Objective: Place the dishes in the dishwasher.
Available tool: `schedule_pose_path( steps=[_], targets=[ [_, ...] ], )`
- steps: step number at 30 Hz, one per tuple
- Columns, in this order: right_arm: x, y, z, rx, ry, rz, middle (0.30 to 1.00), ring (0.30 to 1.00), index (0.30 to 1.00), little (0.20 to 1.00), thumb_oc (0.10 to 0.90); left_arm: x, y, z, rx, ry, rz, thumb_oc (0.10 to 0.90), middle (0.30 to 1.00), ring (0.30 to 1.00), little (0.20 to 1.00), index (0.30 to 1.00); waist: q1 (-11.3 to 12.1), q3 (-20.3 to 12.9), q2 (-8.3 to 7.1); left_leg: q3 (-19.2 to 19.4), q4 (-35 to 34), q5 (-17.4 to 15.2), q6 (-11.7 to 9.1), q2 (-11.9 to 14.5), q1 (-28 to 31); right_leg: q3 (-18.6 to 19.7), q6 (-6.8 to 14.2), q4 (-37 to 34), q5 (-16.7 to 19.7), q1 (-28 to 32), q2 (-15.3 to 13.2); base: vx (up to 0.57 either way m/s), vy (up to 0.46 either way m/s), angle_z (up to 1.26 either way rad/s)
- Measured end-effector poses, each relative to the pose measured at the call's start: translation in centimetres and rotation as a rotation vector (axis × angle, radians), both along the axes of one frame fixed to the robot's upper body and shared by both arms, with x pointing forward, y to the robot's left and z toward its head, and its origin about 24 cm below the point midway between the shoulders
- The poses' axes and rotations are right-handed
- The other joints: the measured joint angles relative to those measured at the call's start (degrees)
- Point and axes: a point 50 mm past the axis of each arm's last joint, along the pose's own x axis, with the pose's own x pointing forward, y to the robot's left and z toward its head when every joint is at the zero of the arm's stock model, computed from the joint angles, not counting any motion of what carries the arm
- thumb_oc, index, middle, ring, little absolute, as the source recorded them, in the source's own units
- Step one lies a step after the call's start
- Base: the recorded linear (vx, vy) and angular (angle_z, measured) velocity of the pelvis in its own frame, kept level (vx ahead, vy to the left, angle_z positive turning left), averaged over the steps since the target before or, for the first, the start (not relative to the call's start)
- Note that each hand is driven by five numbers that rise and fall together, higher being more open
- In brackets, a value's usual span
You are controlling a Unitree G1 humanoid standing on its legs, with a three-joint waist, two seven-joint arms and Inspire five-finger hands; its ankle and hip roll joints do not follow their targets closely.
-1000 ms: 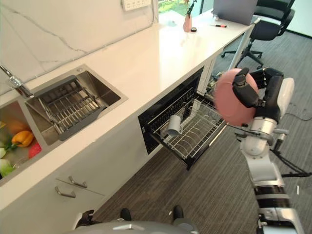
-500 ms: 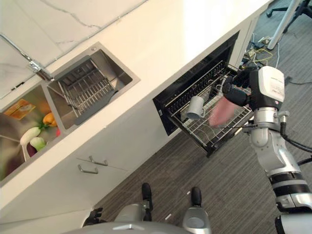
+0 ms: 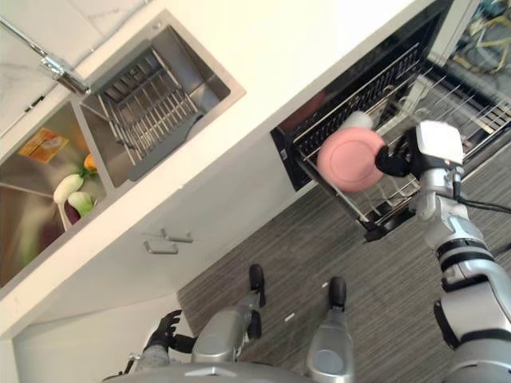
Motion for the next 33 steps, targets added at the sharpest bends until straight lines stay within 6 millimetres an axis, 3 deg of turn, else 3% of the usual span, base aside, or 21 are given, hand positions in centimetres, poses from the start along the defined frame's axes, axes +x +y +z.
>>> schedule_pose_path(
  steps=[2, 4, 11, 12, 13, 18, 22, 27, 29, 32, 33],
  targets=[
    [0.6, 0.4, 0.6, 0.022, -0.023, 0.002, 0.3, 0.3, 0.3, 0.3, 0.4, 0.0, 0.4, 0.0, 0.002, 0.004, 0.005, 0.8, 0.9, 0.9, 0.9, 0.9, -0.34, 1.05, -1.26, 0.11, 0.03, 0.08, 0.1, -0.23, 0.61, 0.59, 0.12, 0.03, 0.05, 0.18, -0.24, -0.04, 0.032, -0.07],
    [0.8, 0.2, 1.0, 0.044, -0.059, -0.029, 0.3, 0.3, 0.3, 0.3, 0.4, 0.4, 0.3, 0.1, -0.007, -0.009, -0.006, 0.8, 0.9, 0.9, 0.9, 0.9, -0.29, 1.24, -1.38, 0.13, 0.0, 0.08, 0.09, -0.3, 0.37, 0.65, 0.13, -0.13, 0.02, -0.03, -0.33, -0.03, 0.045, -0.04],
    [1.8, 0.8, 3.1, 0.072, -0.135, -0.02, 0.3, 0.3, 0.3, 0.3, 0.4, 2.2, -0.3, 0.8, -0.024, -0.074, -0.035, 0.8, 0.9, 0.9, 0.9, 0.9, -0.89, 1.08, 0.51, 0.38, -0.05, 0.05, 0.09, -0.42, -0.24, 1.08, 0.64, -0.57, 0.36, -0.94, -0.57, 0.01, 0.021, -0.07],
    [1.8, 0.9, 3.1, 0.073, -0.138, -0.018, 0.512, 0.512, 0.512, 0.512, 0.541, 2.3, -0.3, 0.8, -0.024, -0.076, -0.034, 0.8, 0.9, 0.9, 0.9, 0.9, -0.99, 0.89, 0.81, 0.13, -0.08, -0.17, -0.15, -0.37, -0.32, 1.01, 0.63, -0.55, 0.37, -0.95, -0.5, 0.0, 0.0, 0.0],
    [1.8, 0.9, 3.1, 0.073, -0.143, -0.019, 0.9, 0.9, 0.9, 0.9, 0.8, 2.3, -0.3, 0.8, -0.024, -0.076, -0.033, 0.8, 0.9, 0.9, 0.9, 0.9, -1.1, 0.64, 1.15, -0.14, -0.1, -0.6, -0.58, -0.31, -0.35, 0.96, 0.64, -0.55, 0.38, -0.92, -0.41, 0.0, 0.0, 0.0],
    [1.7, 0.8, 2.9, 0.11, -0.154, -0.028, 0.9, 0.9, 0.9, 0.9, 0.8, 2.3, -0.3, 0.8, -0.023, -0.073, -0.03, 0.8, 0.9, 0.9, 0.9, 0.9, -1.63, 0.29, 1.58, -0.84, -0.11, -0.96, 0.05, -0.12, 0.06, 0.73, 0.5, -0.14, 0.83, -0.37, -0.04, 0.03, -0.015, 0.05],
    [1.0, 0.4, 2.5, 0.241, -0.221, -0.055, 0.9, 0.9, 0.9, 0.9, 0.8, 2.5, -0.3, 0.8, -0.02, -0.077, -0.026, 0.8, 0.9, 0.9, 0.9, 0.9, -1.81, 0.15, 0.91, -1.42, -0.1, -0.78, 0.29, -0.04, 1.79, -0.08, -0.24, -0.09, 0.34, 1.78, 0.14, 0.05, -0.032, 0.1],
    [-0.8, 0.1, 2.5, 0.345, -0.341, -0.048, 0.9, 0.9, 0.9, 0.9, 0.8, 3.8, 1.0, 1.3, 0.013, -0.085, 0.019, 0.8, 0.9, 0.9, 0.9, 0.9, -2.18, -1.35, -5.93, -1.99, -0.08, -0.69, 0.13, 0.16, 4.29, -0.74, -0.92, -0.16, -0.37, 4.71, 0.29, 0.05, -0.032, 0.04],
    [-1.3, 0.1, 2.4, 0.379, -0.425, -0.073, 0.9, 0.9, 0.9, 0.9, 0.8, 3.4, 2.1, 1.3, 0.043, -0.076, 0.027, 0.8, 0.9, 0.9, 0.9, 0.9, -2.9, -2.95, -9.2, -1.8, -0.08, -0.84, -0.06, 0.2, 4.87, -0.41, -0.67, -0.02, -0.97, 4.92, 0.25, 0.04, -0.003, -0.04],
    [-2.9, -2.1, 1.3, 0.436, -0.486, -0.202, 0.9, 0.9, 0.9, 0.9, 0.8, 3.4, 3.3, 1.3, 0.08, -0.053, 0.045, 0.8, 0.9, 0.9, 0.9, 0.9, -3.58, -4.84, -12.21, -1.26, -0.1, -2.13, -0.29, 0.33, 6.68, 0.15, -0.5, 0.25, -1.16, 6.25, 0.34, 0.01, 0.001, -0.08],
    [-2.9, -2.1, 1.3, 0.436, -0.486, -0.202, 0.9, 0.9, 0.9, 0.9, 0.8, 3.4, 3.3, 1.3, 0.08, -0.053, 0.045, 0.8, 0.9, 0.9, 0.9, 0.9, -3.58, -4.84, -12.21, -1.26, -0.1, -2.13, -0.29, 0.33, 6.68, 0.15, -0.5, 0.25, -1.16, 6.25, 0.34, -0.02, 0.006, -0.19]
  ],
)
